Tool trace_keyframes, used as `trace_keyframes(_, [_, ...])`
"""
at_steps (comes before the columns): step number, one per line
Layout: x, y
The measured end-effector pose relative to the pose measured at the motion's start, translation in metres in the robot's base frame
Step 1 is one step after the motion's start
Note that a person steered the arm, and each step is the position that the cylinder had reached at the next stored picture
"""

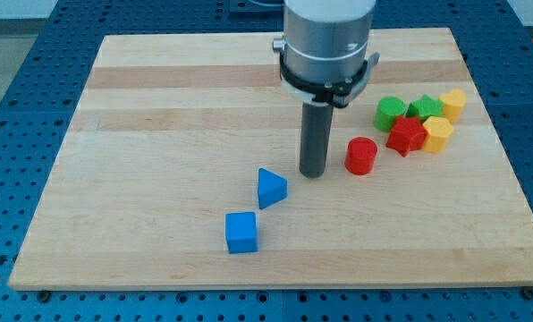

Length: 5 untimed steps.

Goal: Push the red circle into the group of blocks

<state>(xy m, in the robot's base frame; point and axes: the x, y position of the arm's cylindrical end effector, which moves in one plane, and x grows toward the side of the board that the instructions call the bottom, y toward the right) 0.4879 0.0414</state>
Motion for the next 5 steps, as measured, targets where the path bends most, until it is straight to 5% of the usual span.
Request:
trace_keyframes(3, [-0.028,0.089])
trace_keyframes(4, [-0.024,0.079])
trace_keyframes(5, [0.026,0.07])
